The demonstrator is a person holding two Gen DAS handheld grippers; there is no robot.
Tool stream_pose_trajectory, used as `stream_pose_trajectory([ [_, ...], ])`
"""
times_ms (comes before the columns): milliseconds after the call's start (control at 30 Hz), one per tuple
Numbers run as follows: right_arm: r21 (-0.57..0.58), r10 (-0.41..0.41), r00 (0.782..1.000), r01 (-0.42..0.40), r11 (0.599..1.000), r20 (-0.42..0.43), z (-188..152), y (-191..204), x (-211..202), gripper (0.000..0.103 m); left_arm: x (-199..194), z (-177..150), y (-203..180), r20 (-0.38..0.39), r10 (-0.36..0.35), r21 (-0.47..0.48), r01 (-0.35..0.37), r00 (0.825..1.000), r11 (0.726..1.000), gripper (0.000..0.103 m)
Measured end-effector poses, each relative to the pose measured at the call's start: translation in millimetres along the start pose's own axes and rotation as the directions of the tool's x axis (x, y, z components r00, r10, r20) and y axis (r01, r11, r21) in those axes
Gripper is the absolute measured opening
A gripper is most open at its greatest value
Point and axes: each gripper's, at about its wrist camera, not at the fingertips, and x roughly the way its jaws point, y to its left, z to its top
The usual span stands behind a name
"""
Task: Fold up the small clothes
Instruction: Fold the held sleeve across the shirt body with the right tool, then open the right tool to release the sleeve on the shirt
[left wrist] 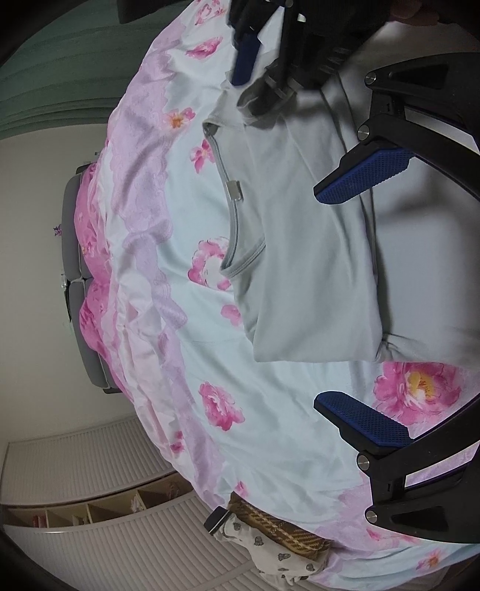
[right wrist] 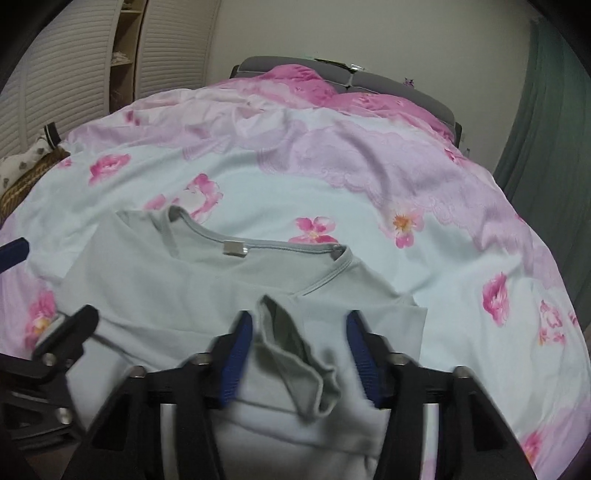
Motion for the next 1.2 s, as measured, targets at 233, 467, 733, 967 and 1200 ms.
stream_pose_trajectory([
  [233,0.188,0.024,0.999,-0.030,0.982,0.035,-11,-41,-6,0.005,8,7,-12,0.003,-0.017,-0.003,0.017,1.000,1.000,0.103],
  [467,0.309,0.039,0.999,-0.031,0.951,-0.020,-31,-71,17,0.006,20,6,-34,-0.008,-0.034,0.020,0.034,0.999,0.999,0.103],
  [733,0.358,0.040,0.998,-0.054,0.932,0.046,-37,-81,-18,0.047,7,-5,-31,0.012,-0.017,0.064,0.016,1.000,0.998,0.103],
  [967,0.404,0.106,0.994,-0.088,0.910,-0.021,-56,-65,-12,0.046,5,-38,-12,-0.042,-0.005,0.015,0.006,0.999,1.000,0.103],
  [1200,0.426,0.010,1.000,-0.010,0.905,0.002,-57,-72,-26,0.014,-2,-42,2,-0.024,0.024,-0.018,-0.025,0.999,1.000,0.103],
])
